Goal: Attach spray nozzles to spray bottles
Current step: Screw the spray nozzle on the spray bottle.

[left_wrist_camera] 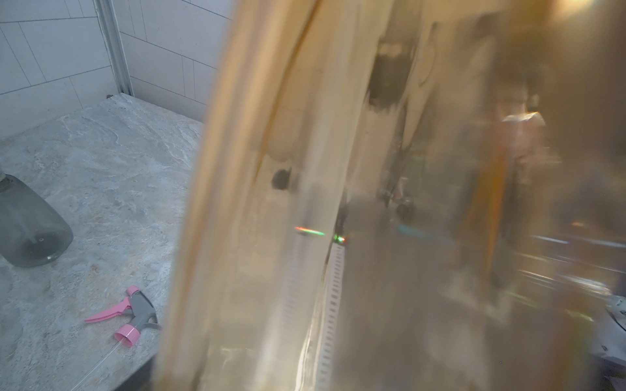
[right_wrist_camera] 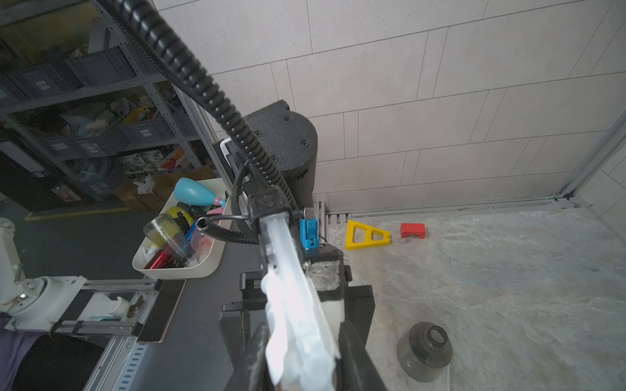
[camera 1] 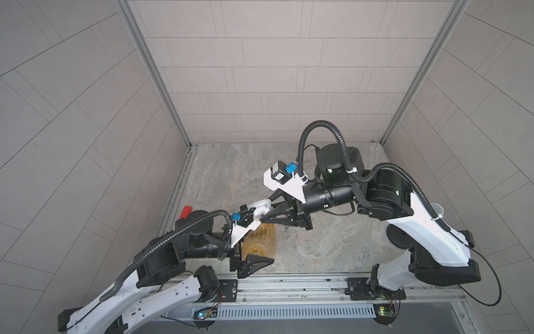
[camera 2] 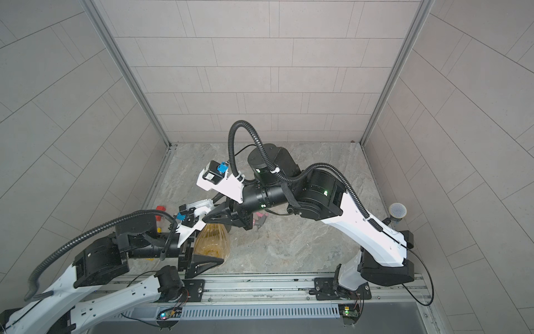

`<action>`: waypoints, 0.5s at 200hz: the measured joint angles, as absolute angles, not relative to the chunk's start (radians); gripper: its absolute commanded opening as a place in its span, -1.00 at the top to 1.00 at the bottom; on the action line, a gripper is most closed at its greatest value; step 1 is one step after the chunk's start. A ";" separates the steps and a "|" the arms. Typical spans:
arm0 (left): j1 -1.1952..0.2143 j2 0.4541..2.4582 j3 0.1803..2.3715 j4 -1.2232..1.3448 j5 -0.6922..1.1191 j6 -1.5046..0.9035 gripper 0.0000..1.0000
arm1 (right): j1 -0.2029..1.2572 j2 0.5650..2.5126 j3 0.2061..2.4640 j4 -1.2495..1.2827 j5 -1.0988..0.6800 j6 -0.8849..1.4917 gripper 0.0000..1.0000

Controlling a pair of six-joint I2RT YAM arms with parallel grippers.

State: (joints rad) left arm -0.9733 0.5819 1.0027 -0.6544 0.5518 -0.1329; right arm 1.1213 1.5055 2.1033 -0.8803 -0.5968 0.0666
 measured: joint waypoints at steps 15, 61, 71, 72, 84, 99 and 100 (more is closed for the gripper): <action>-0.974 0.574 1.000 -0.654 0.540 -0.142 1.00 | 1.122 1.478 2.048 -0.823 -0.590 0.078 0.64; -0.974 0.537 0.958 -0.597 0.499 -0.176 1.00 | 1.134 1.365 1.826 -0.596 -0.532 0.161 0.76; -0.974 0.530 0.948 -0.583 0.491 -0.186 1.00 | 1.139 1.349 1.792 -0.557 -0.512 0.175 0.77; -0.974 0.530 0.947 -0.580 0.490 -0.187 1.00 | 1.140 1.346 1.788 -0.551 -0.509 0.177 0.77; -0.974 0.524 0.938 -0.564 0.480 -0.196 1.00 | 1.145 1.328 1.749 -0.503 -0.485 0.195 0.77; -0.974 0.520 0.929 -0.542 0.471 -0.207 1.00 | 1.151 1.312 1.714 -0.455 -0.461 0.213 0.77; -0.974 0.520 0.928 -0.541 0.470 -0.207 1.00 | 1.152 1.311 1.711 -0.452 -0.459 0.215 0.77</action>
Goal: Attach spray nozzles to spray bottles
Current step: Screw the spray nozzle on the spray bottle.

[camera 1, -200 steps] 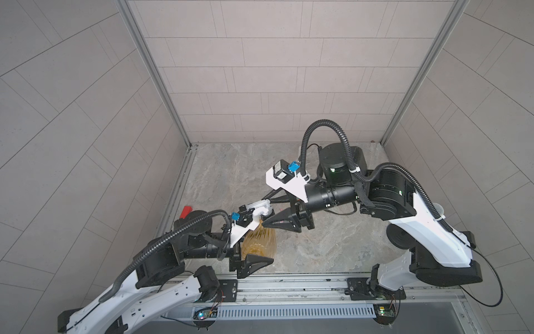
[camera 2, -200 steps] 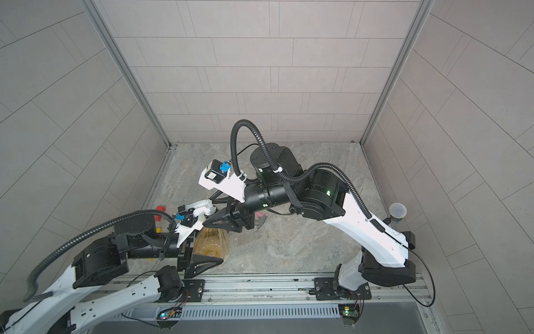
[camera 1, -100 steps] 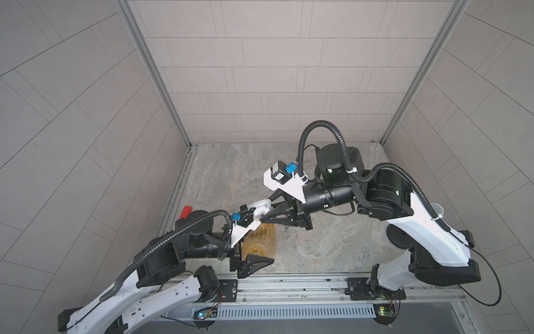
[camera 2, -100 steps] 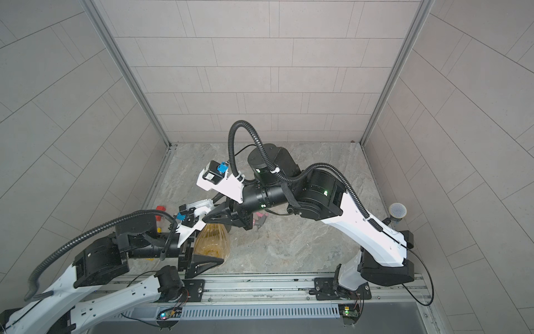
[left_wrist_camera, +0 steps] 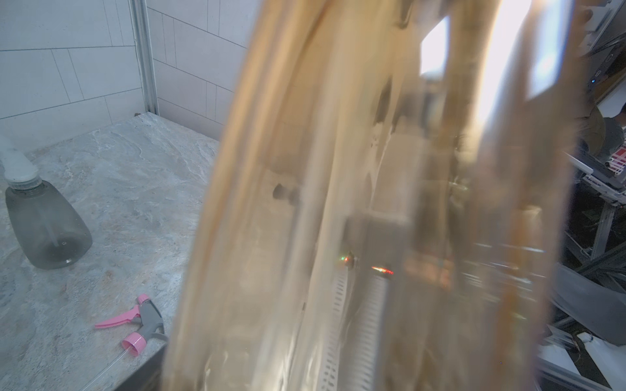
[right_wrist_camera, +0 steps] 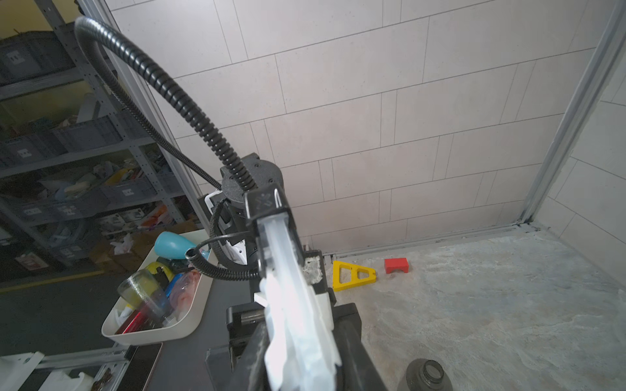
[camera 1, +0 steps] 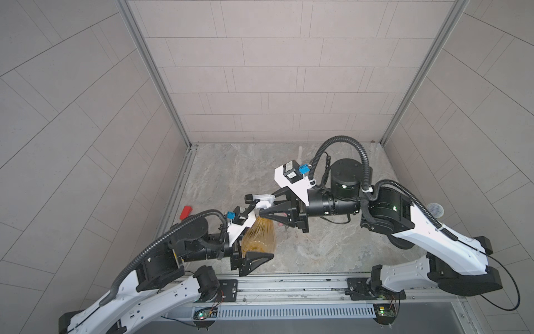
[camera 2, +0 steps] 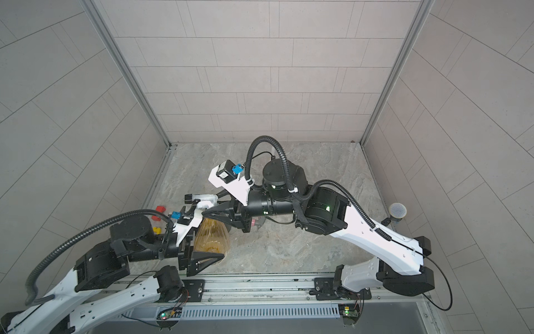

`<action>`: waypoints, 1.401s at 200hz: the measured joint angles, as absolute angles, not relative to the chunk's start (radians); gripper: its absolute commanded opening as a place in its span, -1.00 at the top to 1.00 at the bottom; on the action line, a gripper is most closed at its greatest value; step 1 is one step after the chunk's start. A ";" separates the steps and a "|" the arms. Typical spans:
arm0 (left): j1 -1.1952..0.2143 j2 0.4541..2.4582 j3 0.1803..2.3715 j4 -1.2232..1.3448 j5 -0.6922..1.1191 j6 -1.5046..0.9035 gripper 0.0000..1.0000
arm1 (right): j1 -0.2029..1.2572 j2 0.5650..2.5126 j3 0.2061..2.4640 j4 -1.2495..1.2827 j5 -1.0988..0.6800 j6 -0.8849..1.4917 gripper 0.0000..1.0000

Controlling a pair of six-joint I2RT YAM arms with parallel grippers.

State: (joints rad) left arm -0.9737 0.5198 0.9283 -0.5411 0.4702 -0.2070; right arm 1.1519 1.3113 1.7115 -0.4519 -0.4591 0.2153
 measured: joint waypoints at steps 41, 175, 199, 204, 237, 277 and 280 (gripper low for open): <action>-0.976 0.521 0.933 -0.530 0.453 -0.207 1.00 | 1.166 1.322 1.728 -0.445 -0.426 0.218 0.76; -0.982 0.523 0.994 -0.656 0.263 -0.128 1.00 | 1.296 1.361 1.748 -0.458 -0.075 0.264 0.79; -0.983 0.517 0.994 -0.664 0.212 -0.112 1.00 | 1.369 1.367 1.718 -0.412 0.126 0.341 0.78; -0.983 0.517 0.992 -0.665 0.203 -0.110 1.00 | 1.381 1.369 1.713 -0.403 0.163 0.361 0.78; -0.983 0.516 0.986 -0.669 0.143 -0.107 1.00 | 1.448 1.431 1.739 -0.390 0.392 0.472 0.77; -0.979 0.507 0.986 -0.672 0.093 -0.112 1.00 | 1.465 1.541 1.904 -0.493 0.501 0.521 0.73; -0.979 0.506 0.986 -0.672 0.091 -0.112 1.00 | 1.464 1.548 1.918 -0.503 0.503 0.521 0.72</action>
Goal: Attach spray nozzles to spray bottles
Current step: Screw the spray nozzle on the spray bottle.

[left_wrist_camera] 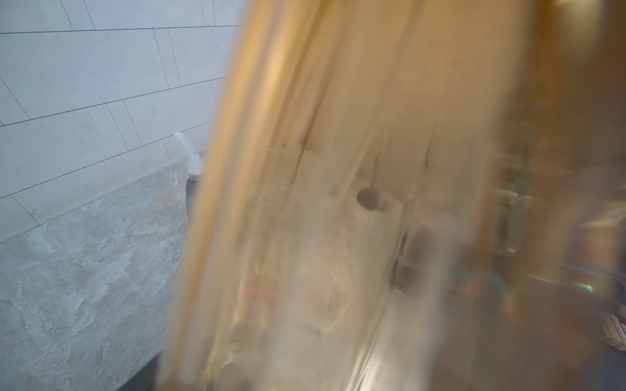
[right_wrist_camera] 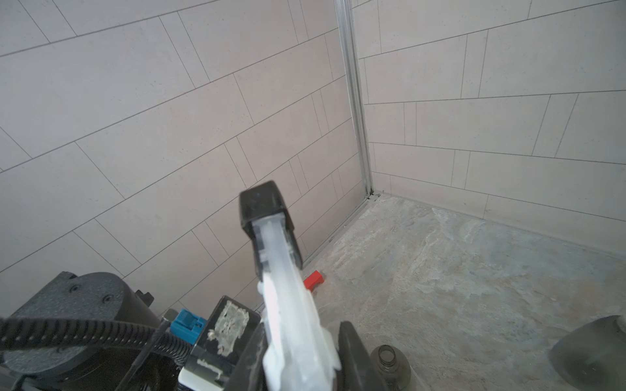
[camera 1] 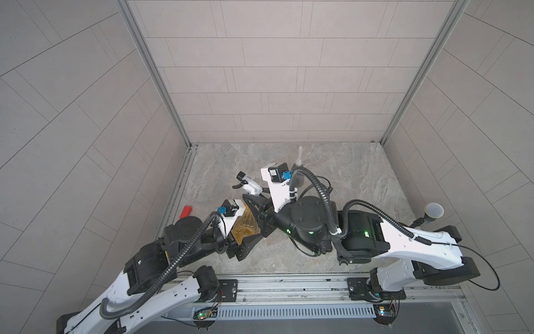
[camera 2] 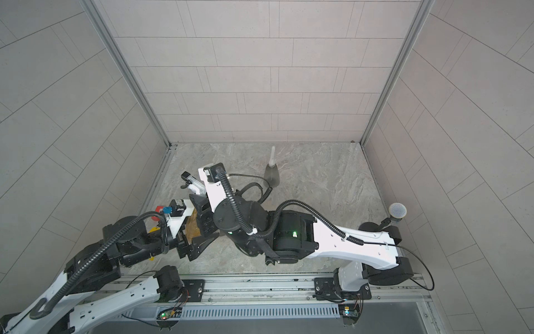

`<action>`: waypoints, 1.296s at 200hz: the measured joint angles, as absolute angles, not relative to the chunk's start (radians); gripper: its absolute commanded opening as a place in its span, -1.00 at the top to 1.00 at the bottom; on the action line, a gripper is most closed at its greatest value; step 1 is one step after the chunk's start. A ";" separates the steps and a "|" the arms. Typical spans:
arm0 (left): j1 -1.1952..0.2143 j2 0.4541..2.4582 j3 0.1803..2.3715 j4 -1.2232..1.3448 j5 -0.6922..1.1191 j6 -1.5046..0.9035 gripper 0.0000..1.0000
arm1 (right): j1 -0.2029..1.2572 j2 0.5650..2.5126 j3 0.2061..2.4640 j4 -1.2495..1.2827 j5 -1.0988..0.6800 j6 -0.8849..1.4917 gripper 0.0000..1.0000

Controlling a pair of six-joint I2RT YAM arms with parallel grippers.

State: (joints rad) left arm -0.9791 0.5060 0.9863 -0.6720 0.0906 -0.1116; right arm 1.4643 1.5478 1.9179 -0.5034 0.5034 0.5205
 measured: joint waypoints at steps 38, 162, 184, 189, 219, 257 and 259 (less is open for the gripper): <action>-0.977 0.496 0.997 -0.695 0.093 -0.097 1.00 | 1.460 1.598 2.032 -0.638 0.462 0.489 0.69; -0.974 0.492 1.013 -0.788 0.041 -0.070 1.00 | 1.440 1.680 2.130 -0.747 0.465 0.624 0.29; -0.971 0.492 1.013 -0.767 0.041 -0.071 1.00 | 1.441 1.716 2.180 -0.785 0.481 0.622 0.17; -0.971 0.491 1.013 -0.768 0.043 -0.070 1.00 | 1.441 1.723 2.189 -0.789 0.486 0.617 0.12; -0.972 0.487 1.013 -0.746 0.056 -0.069 1.00 | 1.444 1.733 2.240 -0.817 0.477 0.582 -0.17; -0.974 0.483 1.013 -0.702 0.067 -0.066 1.00 | 1.473 1.679 2.209 -0.804 0.477 0.520 -0.39; -0.975 0.483 1.013 -0.700 0.067 -0.065 1.00 | 1.477 1.673 2.201 -0.801 0.477 0.515 -0.40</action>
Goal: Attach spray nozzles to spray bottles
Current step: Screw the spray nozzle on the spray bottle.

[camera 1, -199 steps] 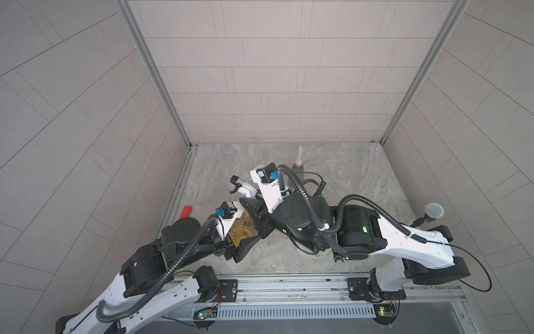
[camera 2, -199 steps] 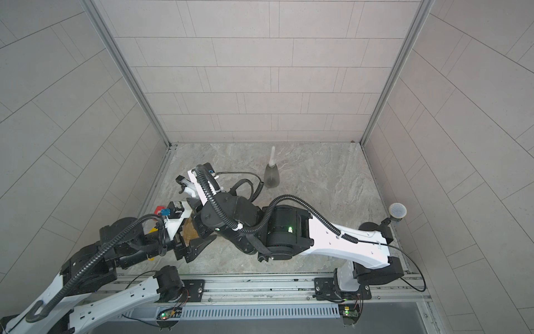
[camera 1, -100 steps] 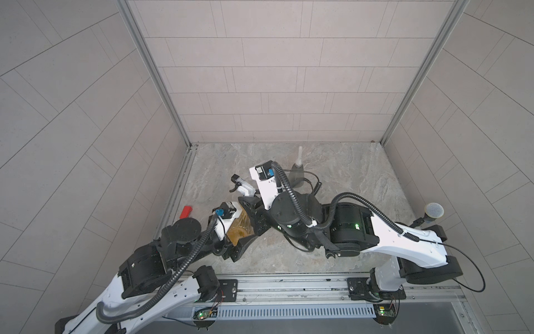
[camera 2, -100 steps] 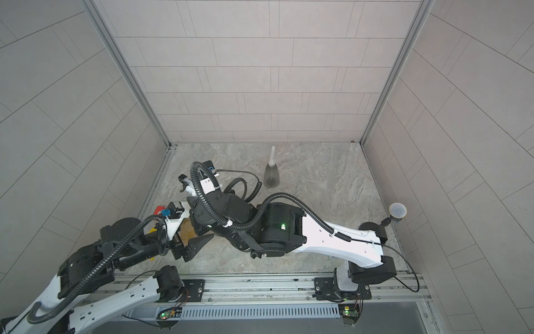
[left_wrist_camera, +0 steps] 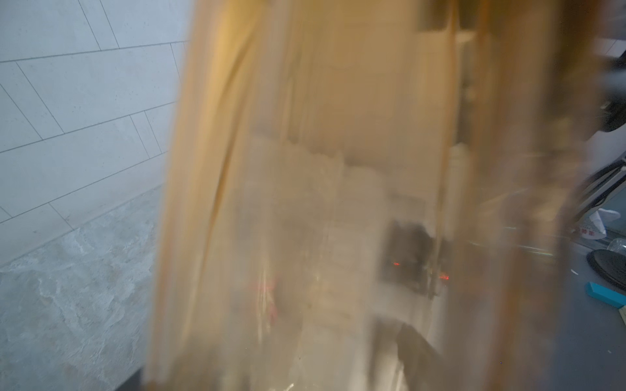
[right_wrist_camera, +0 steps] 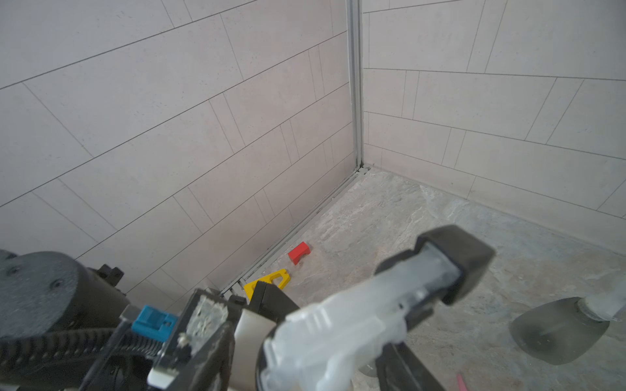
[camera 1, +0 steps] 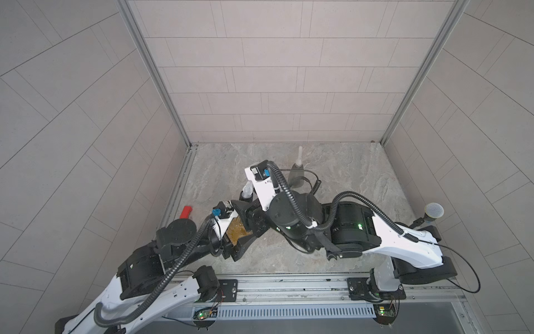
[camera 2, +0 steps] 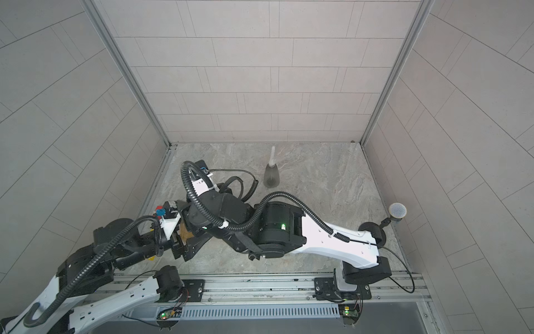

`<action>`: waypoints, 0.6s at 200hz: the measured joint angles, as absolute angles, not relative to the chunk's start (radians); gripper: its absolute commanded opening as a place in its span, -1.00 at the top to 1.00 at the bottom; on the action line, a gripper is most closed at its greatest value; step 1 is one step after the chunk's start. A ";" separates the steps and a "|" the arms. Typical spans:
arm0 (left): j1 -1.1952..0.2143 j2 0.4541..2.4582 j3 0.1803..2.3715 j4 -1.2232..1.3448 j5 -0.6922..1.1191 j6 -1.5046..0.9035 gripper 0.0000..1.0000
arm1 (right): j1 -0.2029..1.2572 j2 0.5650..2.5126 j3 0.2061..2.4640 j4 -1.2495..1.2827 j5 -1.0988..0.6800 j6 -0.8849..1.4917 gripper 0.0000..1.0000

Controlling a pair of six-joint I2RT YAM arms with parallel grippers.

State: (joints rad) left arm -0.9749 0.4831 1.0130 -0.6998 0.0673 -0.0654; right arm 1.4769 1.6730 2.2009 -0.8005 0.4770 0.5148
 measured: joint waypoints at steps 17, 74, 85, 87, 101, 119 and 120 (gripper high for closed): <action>-0.975 0.488 1.013 -0.656 0.063 -0.074 1.00 | 1.515 1.604 2.112 -0.792 0.433 0.479 -0.44; -0.975 0.491 1.013 -0.568 0.084 -0.082 1.00 | 1.578 1.286 1.669 -0.704 0.299 0.375 -0.46; -0.975 0.491 1.013 -0.565 0.101 -0.083 1.00 | 1.577 1.227 1.643 -0.697 0.294 0.349 -0.46; -0.975 0.491 1.013 -0.565 0.105 -0.083 1.00 | 1.577 1.219 1.642 -0.697 0.294 0.344 -0.46; -0.975 0.491 1.013 -0.565 0.138 -0.088 1.00 | 1.569 1.163 1.650 -0.687 0.297 0.308 -0.44; -0.975 0.489 1.006 -0.553 0.202 -0.092 1.00 | 1.488 1.111 1.674 -0.669 0.273 0.274 -0.41; -0.975 0.488 1.004 -0.551 0.207 -0.093 1.00 | 1.483 1.109 1.674 -0.668 0.269 0.272 -0.40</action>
State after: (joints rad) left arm -0.9752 0.4885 1.0042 -0.5507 0.2066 -0.0929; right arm 1.4826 1.1091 1.6745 -0.6678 0.2691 0.2722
